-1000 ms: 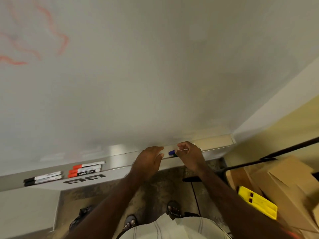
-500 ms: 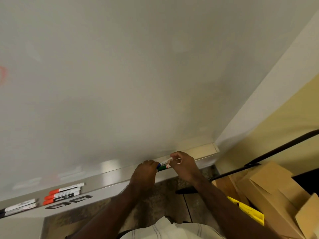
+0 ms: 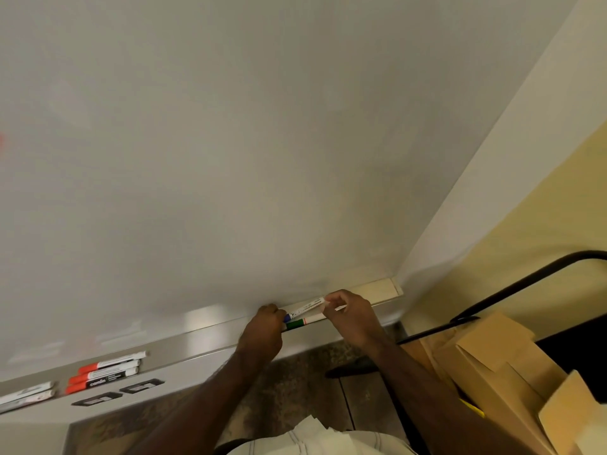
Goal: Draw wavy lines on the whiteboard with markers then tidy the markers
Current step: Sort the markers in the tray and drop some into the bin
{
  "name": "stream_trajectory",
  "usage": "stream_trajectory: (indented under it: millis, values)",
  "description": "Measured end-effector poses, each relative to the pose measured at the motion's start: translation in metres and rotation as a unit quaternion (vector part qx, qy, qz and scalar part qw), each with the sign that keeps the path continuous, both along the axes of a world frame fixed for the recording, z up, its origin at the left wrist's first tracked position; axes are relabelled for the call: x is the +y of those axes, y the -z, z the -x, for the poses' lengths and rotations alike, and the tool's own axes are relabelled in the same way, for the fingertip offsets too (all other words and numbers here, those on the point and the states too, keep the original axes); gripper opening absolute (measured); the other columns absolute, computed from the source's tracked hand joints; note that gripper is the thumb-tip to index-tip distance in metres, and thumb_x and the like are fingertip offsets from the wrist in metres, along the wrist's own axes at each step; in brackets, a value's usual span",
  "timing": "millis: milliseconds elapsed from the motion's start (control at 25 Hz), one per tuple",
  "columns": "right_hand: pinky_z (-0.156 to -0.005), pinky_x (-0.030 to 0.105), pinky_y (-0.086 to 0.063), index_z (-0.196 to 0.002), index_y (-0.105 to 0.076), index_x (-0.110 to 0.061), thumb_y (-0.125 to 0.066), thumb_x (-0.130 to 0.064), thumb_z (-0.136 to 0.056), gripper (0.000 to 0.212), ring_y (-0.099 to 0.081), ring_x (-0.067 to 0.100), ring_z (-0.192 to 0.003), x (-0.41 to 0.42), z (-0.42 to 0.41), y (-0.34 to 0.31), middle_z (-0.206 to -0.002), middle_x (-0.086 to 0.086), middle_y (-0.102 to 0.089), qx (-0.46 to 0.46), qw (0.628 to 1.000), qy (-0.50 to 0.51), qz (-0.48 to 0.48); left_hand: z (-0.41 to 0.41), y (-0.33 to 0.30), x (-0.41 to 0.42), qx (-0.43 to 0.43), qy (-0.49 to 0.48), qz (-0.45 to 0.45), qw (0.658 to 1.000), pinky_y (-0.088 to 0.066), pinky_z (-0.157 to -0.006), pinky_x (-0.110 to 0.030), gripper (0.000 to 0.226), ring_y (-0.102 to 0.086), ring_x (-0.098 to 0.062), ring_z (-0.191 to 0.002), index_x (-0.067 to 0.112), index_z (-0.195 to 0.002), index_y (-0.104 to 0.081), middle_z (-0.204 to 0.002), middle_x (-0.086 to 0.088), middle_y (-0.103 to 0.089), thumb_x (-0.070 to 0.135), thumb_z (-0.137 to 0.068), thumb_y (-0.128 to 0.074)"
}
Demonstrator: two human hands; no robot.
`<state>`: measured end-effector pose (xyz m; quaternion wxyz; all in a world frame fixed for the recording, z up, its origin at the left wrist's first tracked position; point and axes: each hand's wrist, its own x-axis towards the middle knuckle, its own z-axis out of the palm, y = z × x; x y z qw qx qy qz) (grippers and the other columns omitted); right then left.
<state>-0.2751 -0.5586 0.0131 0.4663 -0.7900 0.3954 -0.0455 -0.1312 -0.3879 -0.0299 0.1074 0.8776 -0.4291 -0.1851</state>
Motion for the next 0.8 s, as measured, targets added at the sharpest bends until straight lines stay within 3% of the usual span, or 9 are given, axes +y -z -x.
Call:
stream_trajectory:
  millis: [120, 200, 360, 480, 560, 680, 800]
  values:
    - [-0.064, 0.033, -0.065, -0.113, -0.073, -0.025, -0.073, -0.052, -0.092, 0.035, -0.072, 0.012, -0.086, 0.005, -0.003, -0.009, -0.098, -0.007, -0.073, 0.014, 0.998, 0.032, -0.052, 0.003, -0.010, 0.006, -0.007, -0.004, 0.027, 1.000, -0.051, -0.093, -0.025, 0.032, -0.054, -0.017, -0.112, 0.019, -0.133, -0.063, -0.124, -0.002, -0.060, 0.017, -0.101, -0.060]
    - [-0.054, 0.029, -0.062, -0.110, -0.072, -0.023, -0.072, -0.063, -0.089, 0.045, -0.075, 0.017, -0.080, 0.015, -0.006, -0.021, -0.093, -0.002, -0.076, 0.042, 0.992, 0.042, -0.113, 0.007, -0.023, 0.011, -0.012, -0.004, 0.057, 0.998, -0.050, -0.096, -0.025, 0.035, -0.054, -0.017, -0.113, 0.018, -0.135, -0.062, -0.126, -0.002, -0.060, 0.015, -0.100, -0.062]
    - [-0.052, 0.028, -0.054, -0.100, -0.074, -0.017, -0.066, -0.077, -0.083, 0.063, -0.071, 0.020, -0.069, 0.034, -0.019, -0.041, -0.085, 0.005, -0.078, 0.062, 0.973, 0.032, -0.219, 0.017, -0.054, 0.022, -0.025, -0.011, 0.157, 0.987, -0.048, -0.092, -0.024, 0.028, -0.055, -0.016, -0.107, 0.016, -0.131, -0.066, -0.121, -0.003, -0.064, 0.014, -0.104, -0.057]
    - [-0.047, 0.026, -0.042, -0.095, -0.074, -0.006, -0.068, -0.072, -0.086, 0.067, -0.062, 0.019, -0.058, 0.042, -0.030, -0.055, -0.075, 0.011, -0.073, -0.012, 0.948, 0.044, -0.316, 0.019, -0.075, 0.032, -0.037, 0.005, 0.214, 0.976, -0.052, -0.090, -0.029, 0.026, -0.058, -0.016, -0.105, 0.015, -0.128, -0.068, -0.117, -0.002, -0.066, 0.015, -0.104, -0.056]
    - [-0.043, 0.025, -0.038, -0.089, -0.074, -0.004, -0.067, -0.063, -0.093, 0.059, -0.061, 0.020, -0.054, 0.045, -0.037, -0.064, -0.074, 0.015, -0.071, -0.061, 0.931, 0.041, -0.356, 0.018, -0.086, 0.039, -0.027, 0.009, 0.243, 0.970, -0.051, -0.090, -0.026, 0.026, -0.057, -0.013, -0.105, 0.017, -0.128, -0.066, -0.117, 0.001, -0.066, 0.017, -0.105, -0.055]
    - [-0.044, 0.025, -0.040, -0.090, -0.077, 0.000, -0.063, -0.050, -0.100, 0.053, -0.063, 0.019, -0.055, 0.053, -0.045, -0.076, -0.076, 0.018, -0.072, -0.100, 0.921, 0.019, -0.375, 0.014, -0.104, 0.050, 0.044, -0.032, 0.273, 0.960, -0.049, -0.088, -0.019, 0.024, -0.058, -0.003, -0.103, 0.023, -0.128, -0.063, -0.116, 0.009, -0.064, 0.029, -0.106, -0.056]
    - [-0.045, 0.025, -0.042, -0.095, -0.077, 0.002, -0.065, -0.042, -0.099, 0.046, -0.063, 0.019, -0.056, 0.064, -0.051, -0.087, -0.078, 0.019, -0.072, -0.123, 0.920, 0.005, -0.373, 0.005, -0.122, 0.061, 0.128, -0.065, 0.264, 0.954, -0.053, -0.080, -0.025, 0.022, -0.063, -0.006, -0.093, 0.027, -0.122, -0.065, -0.103, 0.015, -0.067, 0.038, -0.106, -0.057]
